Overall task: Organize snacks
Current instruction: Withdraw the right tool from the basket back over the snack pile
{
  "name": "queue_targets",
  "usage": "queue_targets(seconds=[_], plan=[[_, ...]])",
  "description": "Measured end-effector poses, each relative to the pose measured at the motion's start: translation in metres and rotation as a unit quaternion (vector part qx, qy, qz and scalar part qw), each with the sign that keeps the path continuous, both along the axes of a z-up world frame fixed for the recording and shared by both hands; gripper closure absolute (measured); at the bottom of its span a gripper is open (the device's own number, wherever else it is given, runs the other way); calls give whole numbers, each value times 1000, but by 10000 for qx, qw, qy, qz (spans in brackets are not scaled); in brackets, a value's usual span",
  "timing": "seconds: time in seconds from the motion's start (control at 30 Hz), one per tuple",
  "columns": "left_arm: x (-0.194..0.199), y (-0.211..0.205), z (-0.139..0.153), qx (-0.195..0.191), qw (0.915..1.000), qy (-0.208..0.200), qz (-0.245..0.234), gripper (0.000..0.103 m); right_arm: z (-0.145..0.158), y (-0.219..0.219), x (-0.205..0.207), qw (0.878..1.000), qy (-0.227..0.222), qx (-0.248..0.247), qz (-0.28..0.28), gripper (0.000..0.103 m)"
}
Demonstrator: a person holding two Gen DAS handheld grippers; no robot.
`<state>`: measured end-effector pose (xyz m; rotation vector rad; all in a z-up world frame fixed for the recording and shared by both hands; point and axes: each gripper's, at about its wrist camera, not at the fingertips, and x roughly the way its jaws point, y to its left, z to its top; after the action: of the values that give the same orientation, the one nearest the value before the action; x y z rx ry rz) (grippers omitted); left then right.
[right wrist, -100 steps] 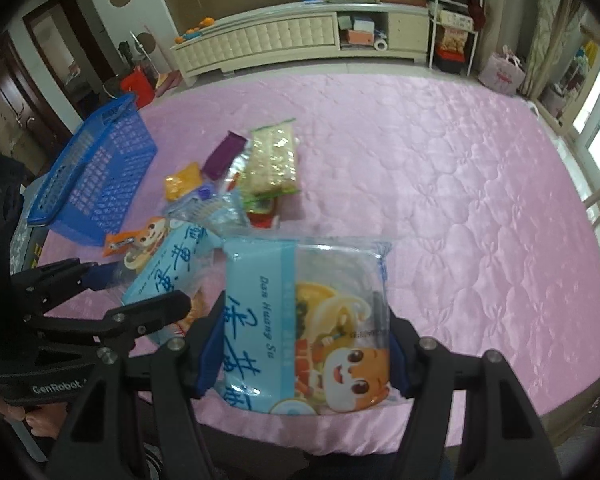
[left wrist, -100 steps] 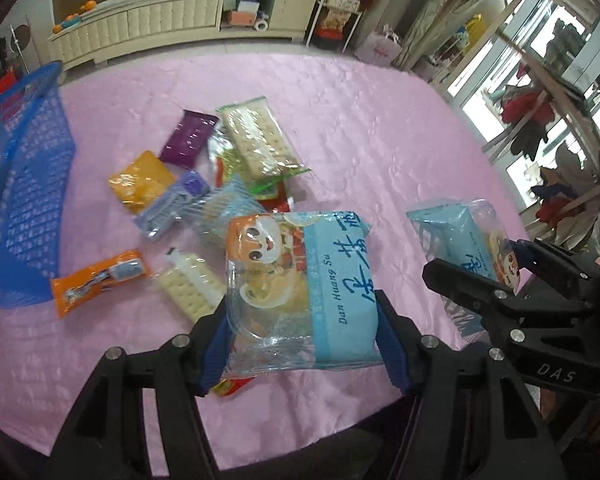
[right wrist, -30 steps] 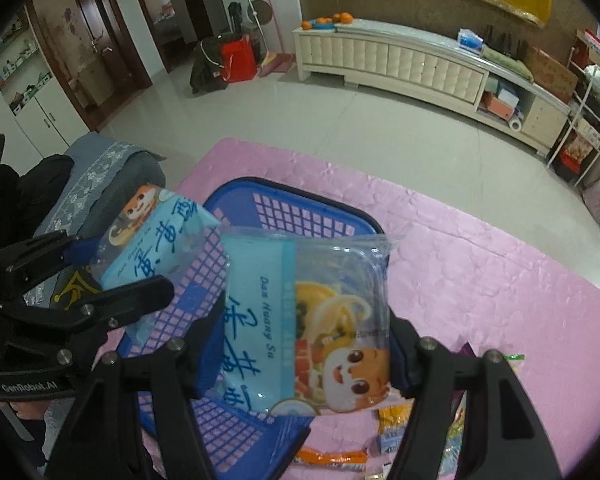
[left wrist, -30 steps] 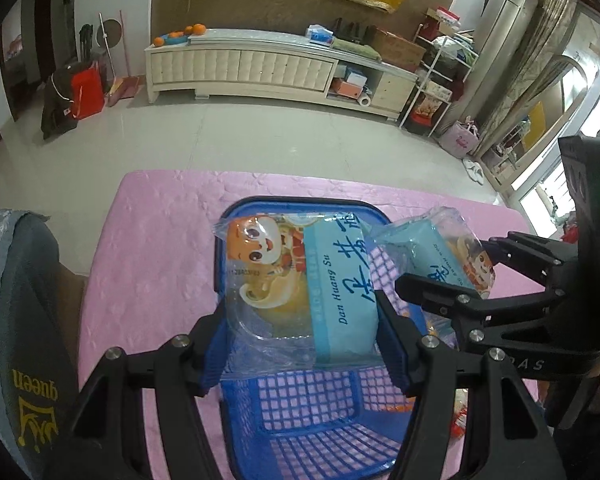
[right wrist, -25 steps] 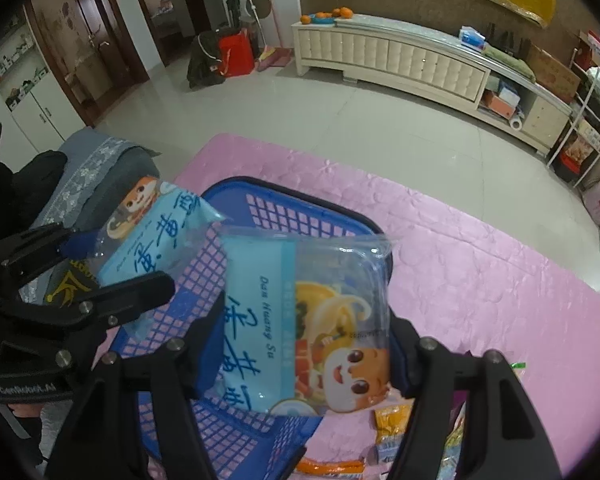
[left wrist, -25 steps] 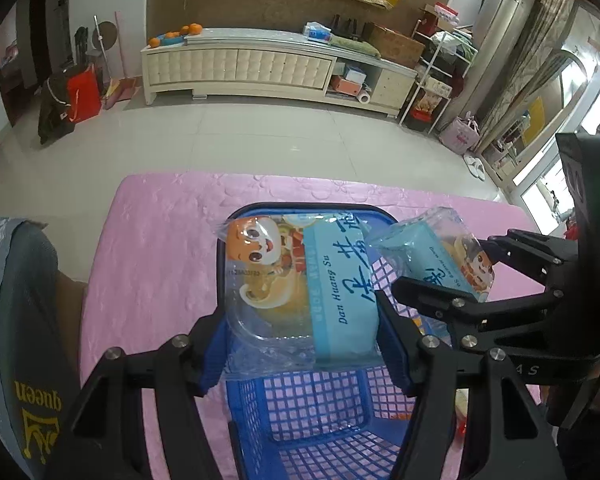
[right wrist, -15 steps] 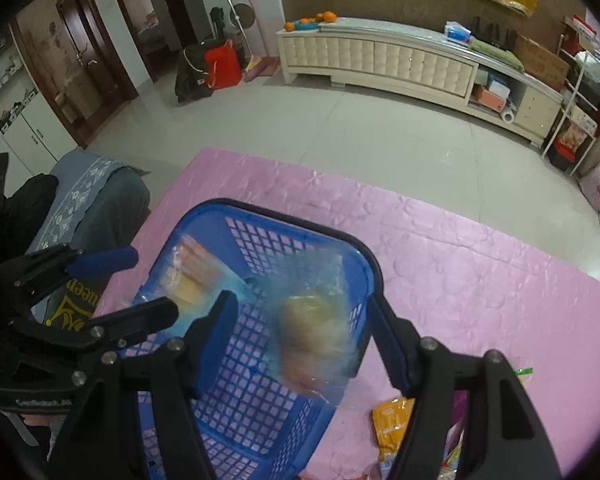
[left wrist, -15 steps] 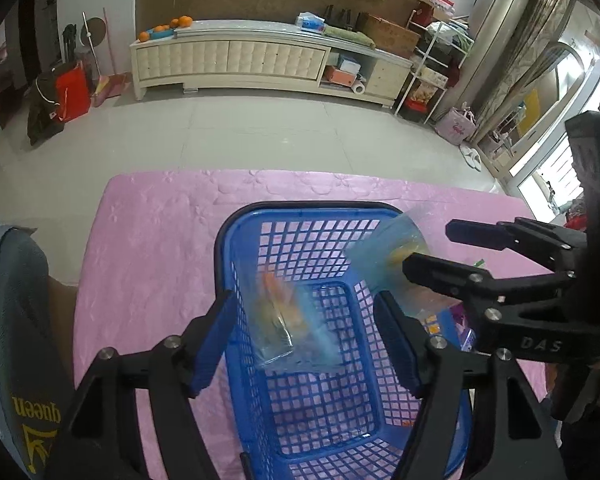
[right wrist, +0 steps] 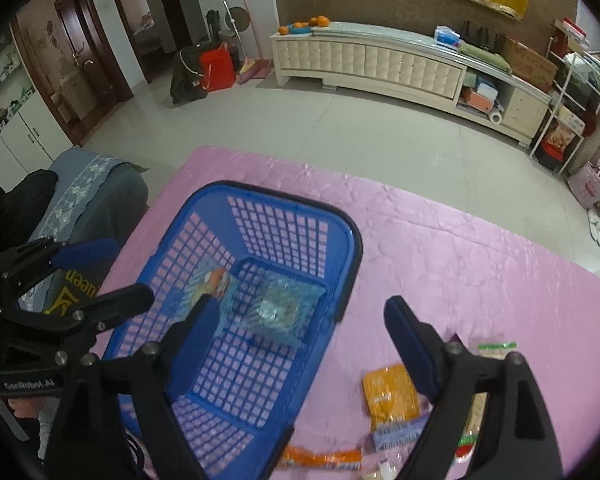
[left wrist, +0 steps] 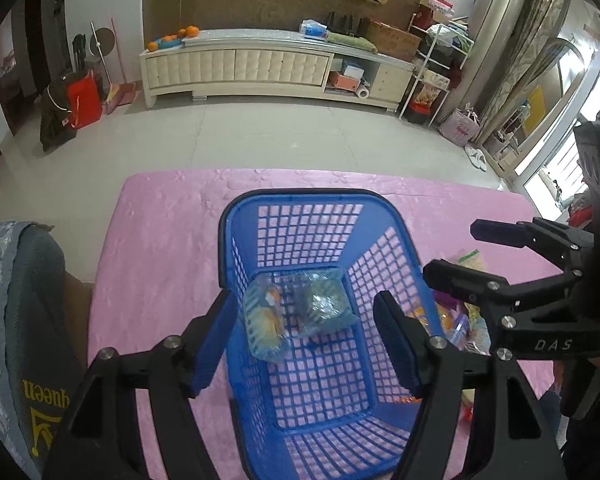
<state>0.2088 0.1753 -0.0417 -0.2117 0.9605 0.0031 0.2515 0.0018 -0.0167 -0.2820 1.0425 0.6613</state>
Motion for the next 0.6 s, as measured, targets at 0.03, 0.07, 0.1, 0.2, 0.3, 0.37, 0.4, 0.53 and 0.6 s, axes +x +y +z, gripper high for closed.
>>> queue_targets(seconds=[0.03,0.07,0.1,0.2,0.3,0.37,0.4,0.53,0.6], plan=[[-6,-4,3,23,10000,-23,2,32,3,-3,-4,10000,-14,13,-1,16],[-12,-10,9,52,10000,-66,-9,32,6,-7,-8,10000,-34,31,-15,16],[-17,-13,11,59,9999,-103,-12,32,10,-12,-13,10000,-45,44,-29,16],[-32,-26,23,74,9997,-207,-43,32,20,-26,-25,9999,-57,120,-54,16],[-43,-36,33,125,9995,-291,-43,31,31,-40,-38,9996,-63,231,-114,16],[-51,-43,39,168,9991,-377,-84,30,38,-48,-46,9995,-103,281,-124,16],[-55,-47,41,190,9990,-398,-100,27,41,-52,-50,9994,-121,307,-135,16],[-70,-63,51,280,9983,-502,-132,24,52,-69,-64,9988,-143,410,-207,16],[-78,-69,54,244,9982,-527,-153,23,58,-77,-72,9987,-221,403,-225,16]])
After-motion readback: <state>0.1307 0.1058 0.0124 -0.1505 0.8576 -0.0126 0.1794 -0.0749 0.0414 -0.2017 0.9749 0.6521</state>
